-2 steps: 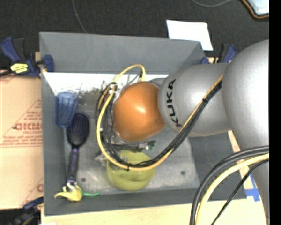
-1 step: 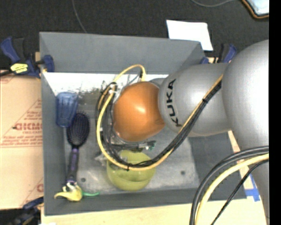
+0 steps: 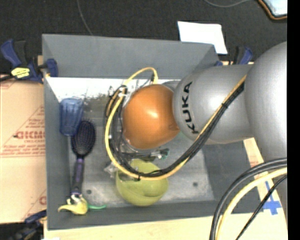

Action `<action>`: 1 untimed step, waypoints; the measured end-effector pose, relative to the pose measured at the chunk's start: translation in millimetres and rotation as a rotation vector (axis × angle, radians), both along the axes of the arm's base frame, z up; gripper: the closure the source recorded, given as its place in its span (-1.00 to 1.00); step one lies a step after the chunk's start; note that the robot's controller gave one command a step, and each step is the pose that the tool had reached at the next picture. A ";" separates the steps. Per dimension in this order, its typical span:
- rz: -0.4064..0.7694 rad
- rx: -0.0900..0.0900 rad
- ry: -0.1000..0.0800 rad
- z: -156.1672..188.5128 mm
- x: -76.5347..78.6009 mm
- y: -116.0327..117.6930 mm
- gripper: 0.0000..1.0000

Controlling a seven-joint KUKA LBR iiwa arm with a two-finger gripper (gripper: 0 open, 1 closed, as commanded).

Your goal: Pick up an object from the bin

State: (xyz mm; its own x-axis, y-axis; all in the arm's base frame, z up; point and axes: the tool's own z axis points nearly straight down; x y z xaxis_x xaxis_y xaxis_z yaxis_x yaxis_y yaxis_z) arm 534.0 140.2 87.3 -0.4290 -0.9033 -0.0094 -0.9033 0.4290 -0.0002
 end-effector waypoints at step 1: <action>-0.002 0.003 -0.007 33.5 1.7 0.3 1.00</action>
Offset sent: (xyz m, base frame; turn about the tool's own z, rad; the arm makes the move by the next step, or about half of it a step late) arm 0.0011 0.0001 0.0604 0.0016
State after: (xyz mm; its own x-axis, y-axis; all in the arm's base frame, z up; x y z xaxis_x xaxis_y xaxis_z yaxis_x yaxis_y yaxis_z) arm 535.7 140.5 120.7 -0.4309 -0.9023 -0.0149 -0.9023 0.4310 -0.0053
